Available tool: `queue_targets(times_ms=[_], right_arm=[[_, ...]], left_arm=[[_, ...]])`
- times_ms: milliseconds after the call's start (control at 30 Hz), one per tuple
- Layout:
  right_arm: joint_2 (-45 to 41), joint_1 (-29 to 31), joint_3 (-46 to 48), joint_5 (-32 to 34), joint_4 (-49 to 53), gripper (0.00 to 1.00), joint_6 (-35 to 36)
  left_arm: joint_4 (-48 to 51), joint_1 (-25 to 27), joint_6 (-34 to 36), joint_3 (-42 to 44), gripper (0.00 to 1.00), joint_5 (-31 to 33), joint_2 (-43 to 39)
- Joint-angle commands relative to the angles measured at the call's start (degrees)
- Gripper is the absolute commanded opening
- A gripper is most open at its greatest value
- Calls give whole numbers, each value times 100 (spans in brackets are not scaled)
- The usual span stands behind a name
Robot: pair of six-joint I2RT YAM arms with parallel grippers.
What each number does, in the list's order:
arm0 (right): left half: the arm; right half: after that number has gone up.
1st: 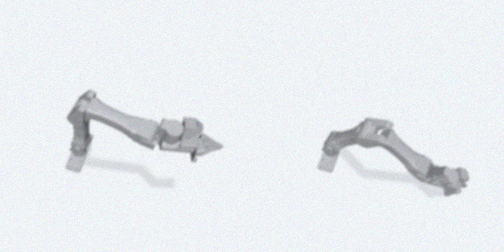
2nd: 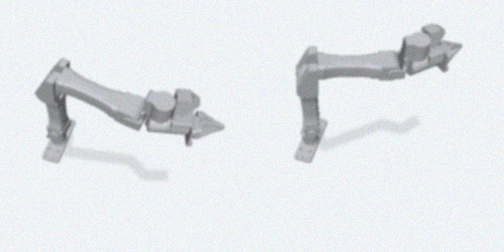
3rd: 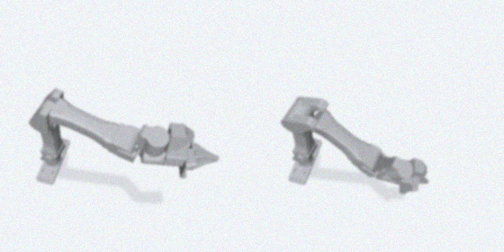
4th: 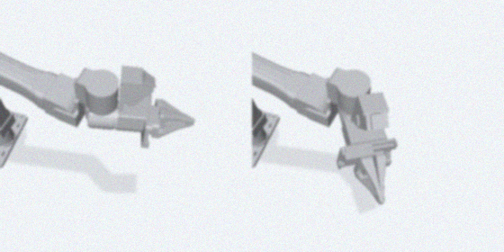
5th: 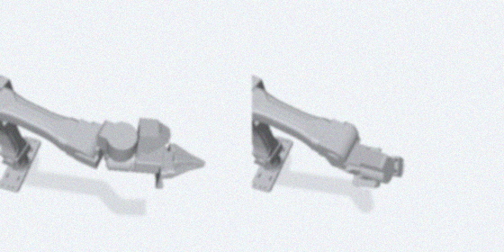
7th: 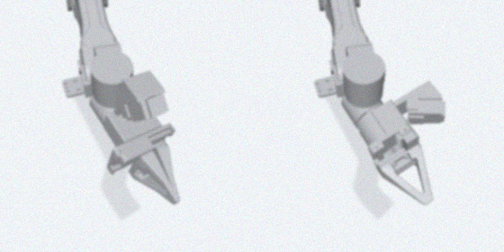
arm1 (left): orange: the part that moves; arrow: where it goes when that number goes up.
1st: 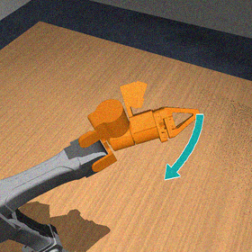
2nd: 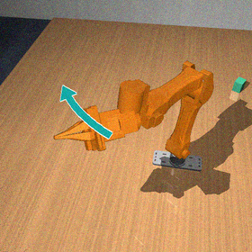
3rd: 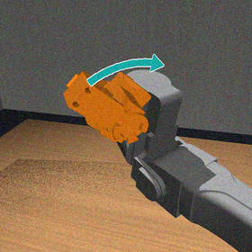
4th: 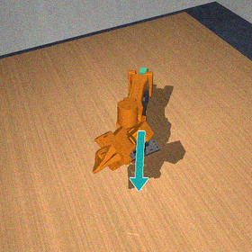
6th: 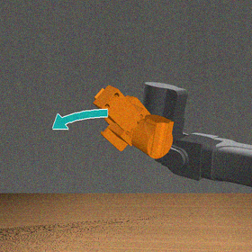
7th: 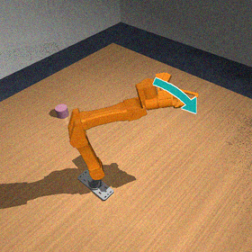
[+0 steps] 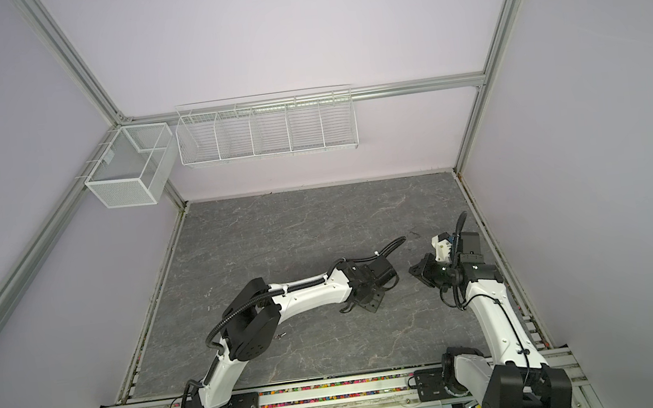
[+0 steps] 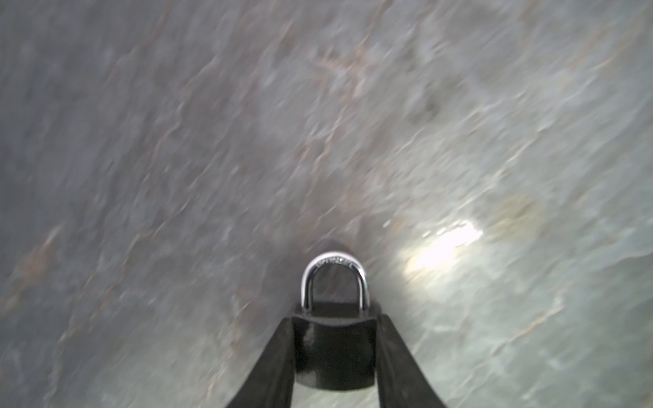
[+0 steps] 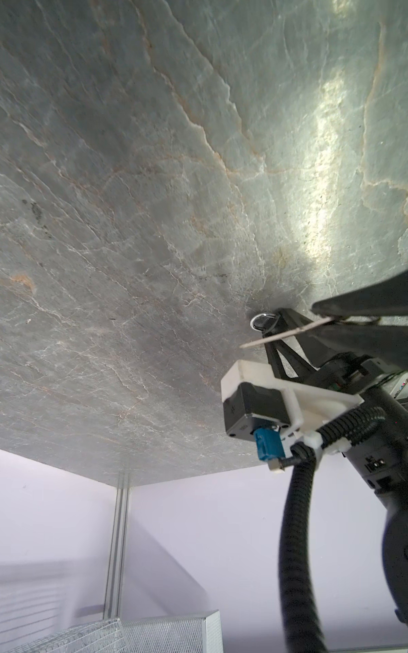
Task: Unlock with the key
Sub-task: 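Close the left gripper on the black padlock body and lift it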
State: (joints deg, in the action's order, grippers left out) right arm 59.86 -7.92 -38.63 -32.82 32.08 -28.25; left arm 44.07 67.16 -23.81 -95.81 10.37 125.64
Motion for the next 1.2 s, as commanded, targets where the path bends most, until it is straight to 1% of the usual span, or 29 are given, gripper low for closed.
queue_targets(times_ms=[0,133,200,300,400,500,667,833,933,1067,1167], right_arm=[[100,234,48,-43,-195,6,36],[213,672,71,68,-377,6,-56],[283,909,127,33,-579,6,-229],[281,1201,231,-14,-887,6,-525],[290,1390,183,100,-883,6,-559],[292,1412,162,64,-871,6,-567],[281,1445,139,23,-736,6,-510],[280,1445,86,-40,-707,6,-472],[307,1457,82,-100,-715,6,-455],[308,1451,114,-94,-702,6,-425],[316,1452,161,-129,-789,6,-461]], left_arm=[[125,-179,-530,632,34,211,-345],[-70,-394,-1022,1462,28,454,-863],[-153,-540,-1280,1834,28,424,-1115],[-267,-632,-1590,2164,28,432,-1364],[-180,-642,-1725,2068,31,441,-1334],[-110,-642,-1814,1935,34,356,-1259],[-107,-642,-2080,2018,40,212,-1337],[88,-634,-2303,2009,41,229,-1325],[66,-618,-2355,1946,42,108,-1230],[75,-616,-2430,1970,42,190,-1228],[159,-618,-2408,1808,42,217,-1051]])
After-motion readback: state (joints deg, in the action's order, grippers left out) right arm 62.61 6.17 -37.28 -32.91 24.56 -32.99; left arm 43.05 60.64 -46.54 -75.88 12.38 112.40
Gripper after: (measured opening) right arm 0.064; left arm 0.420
